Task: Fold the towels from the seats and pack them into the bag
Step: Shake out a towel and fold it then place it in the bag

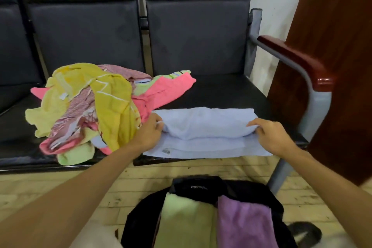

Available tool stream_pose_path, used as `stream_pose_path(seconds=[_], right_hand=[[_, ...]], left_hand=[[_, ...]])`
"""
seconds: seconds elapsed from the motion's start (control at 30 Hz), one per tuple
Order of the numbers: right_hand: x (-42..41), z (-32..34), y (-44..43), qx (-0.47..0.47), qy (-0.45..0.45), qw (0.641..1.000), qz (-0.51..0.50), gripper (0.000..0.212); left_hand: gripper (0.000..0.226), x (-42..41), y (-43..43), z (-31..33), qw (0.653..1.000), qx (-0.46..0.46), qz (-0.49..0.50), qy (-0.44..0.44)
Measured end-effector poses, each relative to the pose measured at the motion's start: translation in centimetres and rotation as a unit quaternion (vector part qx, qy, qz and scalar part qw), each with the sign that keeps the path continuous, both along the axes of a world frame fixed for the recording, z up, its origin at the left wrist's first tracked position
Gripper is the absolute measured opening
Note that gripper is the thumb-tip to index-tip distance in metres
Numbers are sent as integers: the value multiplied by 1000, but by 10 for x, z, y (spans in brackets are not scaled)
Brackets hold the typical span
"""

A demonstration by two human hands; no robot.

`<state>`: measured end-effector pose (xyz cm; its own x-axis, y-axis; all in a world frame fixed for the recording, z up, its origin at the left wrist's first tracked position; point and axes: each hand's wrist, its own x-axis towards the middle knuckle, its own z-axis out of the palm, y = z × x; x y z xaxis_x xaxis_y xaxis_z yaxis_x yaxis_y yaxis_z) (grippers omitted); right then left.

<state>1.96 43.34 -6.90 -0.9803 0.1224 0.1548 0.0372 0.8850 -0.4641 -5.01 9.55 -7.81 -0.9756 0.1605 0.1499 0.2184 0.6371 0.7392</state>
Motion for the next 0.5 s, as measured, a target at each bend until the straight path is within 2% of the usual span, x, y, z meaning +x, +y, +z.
stream_pose_path(seconds=[0.07, 0.17, 0.23, 0.33, 0.43, 0.5], right_hand=[[-4, -6, -1, 1, -2, 1000, 2, 35], [-17, -13, -1, -4, -10, 1000, -1, 34], [-26, -14, -3, -8, -4, 1000, -3, 31], [-35, -12, -4, -34, 50, 997, -38, 29], [-38, -3, -1, -66, 142, 986, -63, 30], [-35, 2, 4, -64, 171, 981, -59, 31]], left_hand=[[8, 3, -1, -8, 1000, 8, -17, 8], [7, 0, -1, -17, 997, -40, -72, 13], [8, -4, 0, -18, 996, -44, -72, 28], [15, -8, 1, -11, 998, -7, -25, 64], [9, -7, -5, 0, 995, 37, 17, 94], [5, -4, -10, 5, 993, 44, 33, 106]])
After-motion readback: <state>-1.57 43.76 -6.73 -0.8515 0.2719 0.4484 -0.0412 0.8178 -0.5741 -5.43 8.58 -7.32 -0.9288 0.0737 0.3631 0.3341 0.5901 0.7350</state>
